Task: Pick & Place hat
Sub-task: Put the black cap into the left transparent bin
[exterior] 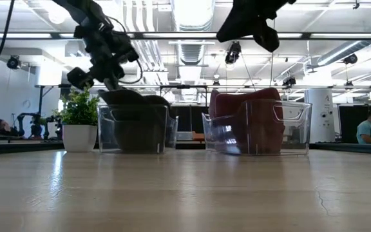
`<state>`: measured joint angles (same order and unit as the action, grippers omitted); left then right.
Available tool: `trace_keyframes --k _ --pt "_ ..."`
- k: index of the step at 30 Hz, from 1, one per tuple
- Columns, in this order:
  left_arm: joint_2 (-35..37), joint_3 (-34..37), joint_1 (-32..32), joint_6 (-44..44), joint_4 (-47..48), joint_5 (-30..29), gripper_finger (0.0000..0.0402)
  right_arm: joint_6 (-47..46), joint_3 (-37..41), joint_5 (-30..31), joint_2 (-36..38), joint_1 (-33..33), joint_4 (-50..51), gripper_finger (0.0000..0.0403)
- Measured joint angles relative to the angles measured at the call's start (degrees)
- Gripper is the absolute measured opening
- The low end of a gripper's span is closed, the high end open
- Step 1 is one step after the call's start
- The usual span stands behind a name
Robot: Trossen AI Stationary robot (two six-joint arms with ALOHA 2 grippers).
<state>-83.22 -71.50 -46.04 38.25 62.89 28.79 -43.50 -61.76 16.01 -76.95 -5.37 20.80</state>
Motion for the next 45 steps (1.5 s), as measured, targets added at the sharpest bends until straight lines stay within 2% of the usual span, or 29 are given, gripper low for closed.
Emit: trace_keyframes --k 10,21,27,30,35,39,45 --pt "-0.7 3.5 0.1 5.8 -9.8 1.1 0.0024 -0.9 0.0 -0.2 0.0 0.4 0.0 0.0033" --pt "-1.0 5.6 0.7 6.6 -7.8 -1.8 0.0076 -2.7 0.0 0.5 0.0 0.4 -0.1 0.0039" --pt "-0.7 1.1 1.3 3.5 -6.4 -2.3 0.0104 -1.6 0.0 0.6 0.0 0.4 -0.2 0.0072" --pt "0.1 -2.5 1.3 -0.3 -3.3 -5.4 0.0107 -1.1 0.0 0.6 0.0 0.4 -0.1 0.0094" --pt "0.1 -7.0 1.4 -4.7 4.3 -15.7 0.0107 -0.5 0.0 0.6 0.0 0.4 -0.1 0.0125" --pt "0.1 -7.3 2.2 -7.0 4.1 -16.8 0.0107 0.2 0.0 0.6 0.0 0.4 -0.1 0.0142" --pt "-0.3 -4.6 5.5 -7.7 -3.0 -17.2 0.0107 0.6 0.2 0.6 0.0 0.4 0.3 0.0150"
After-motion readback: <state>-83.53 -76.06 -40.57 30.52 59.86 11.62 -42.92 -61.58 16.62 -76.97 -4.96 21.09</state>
